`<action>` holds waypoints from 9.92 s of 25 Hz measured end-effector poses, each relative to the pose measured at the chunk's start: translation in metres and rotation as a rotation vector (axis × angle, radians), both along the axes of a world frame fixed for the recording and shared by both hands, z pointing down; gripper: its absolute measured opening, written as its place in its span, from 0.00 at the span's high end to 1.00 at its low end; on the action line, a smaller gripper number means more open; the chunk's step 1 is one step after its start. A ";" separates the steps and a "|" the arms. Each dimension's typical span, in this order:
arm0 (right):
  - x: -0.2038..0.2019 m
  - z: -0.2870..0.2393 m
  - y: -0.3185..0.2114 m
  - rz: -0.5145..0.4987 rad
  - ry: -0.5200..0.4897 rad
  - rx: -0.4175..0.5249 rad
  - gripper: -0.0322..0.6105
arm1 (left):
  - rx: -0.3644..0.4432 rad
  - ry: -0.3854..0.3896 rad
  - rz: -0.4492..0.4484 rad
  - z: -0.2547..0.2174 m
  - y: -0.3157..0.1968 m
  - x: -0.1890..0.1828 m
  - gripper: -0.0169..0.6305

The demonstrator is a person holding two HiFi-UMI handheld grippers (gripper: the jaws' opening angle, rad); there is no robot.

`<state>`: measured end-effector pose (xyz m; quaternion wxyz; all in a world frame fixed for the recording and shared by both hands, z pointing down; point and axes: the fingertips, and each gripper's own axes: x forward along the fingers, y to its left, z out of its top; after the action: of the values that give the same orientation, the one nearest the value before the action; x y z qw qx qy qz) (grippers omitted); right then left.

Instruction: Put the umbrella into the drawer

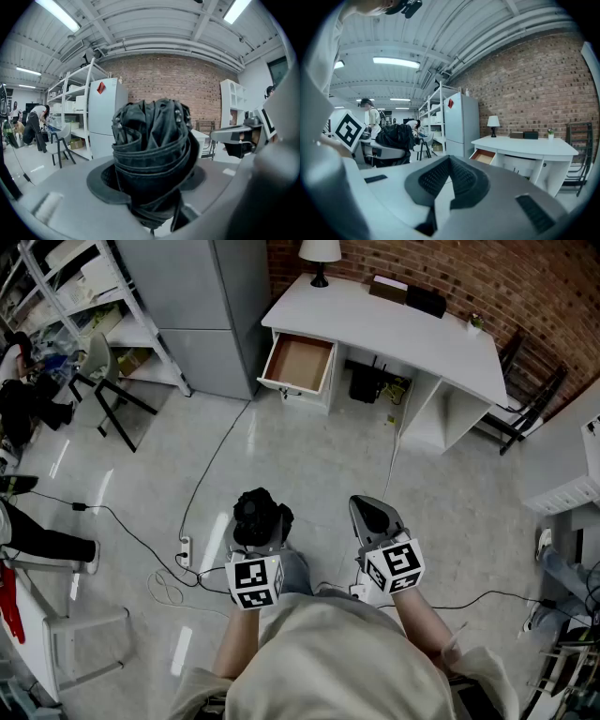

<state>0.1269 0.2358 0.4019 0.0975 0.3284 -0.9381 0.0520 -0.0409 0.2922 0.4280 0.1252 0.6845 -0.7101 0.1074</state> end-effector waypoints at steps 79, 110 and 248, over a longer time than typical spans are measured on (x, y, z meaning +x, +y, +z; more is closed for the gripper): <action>-0.145 0.001 -0.319 0.113 -0.121 -0.091 0.34 | 0.090 0.060 0.177 -0.020 -0.366 -0.153 0.58; -0.135 0.122 -0.540 0.093 -0.075 -0.349 0.34 | -0.154 -0.217 0.459 0.168 -0.669 -0.096 0.58; -0.130 0.005 -0.277 0.101 0.017 0.048 0.95 | -0.027 0.229 0.231 0.011 -0.318 -0.101 0.95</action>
<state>-0.0028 -0.0416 0.4067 0.0949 0.3781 -0.9204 0.0313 -0.1414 -0.0261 0.4392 0.2015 0.7677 -0.6061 0.0520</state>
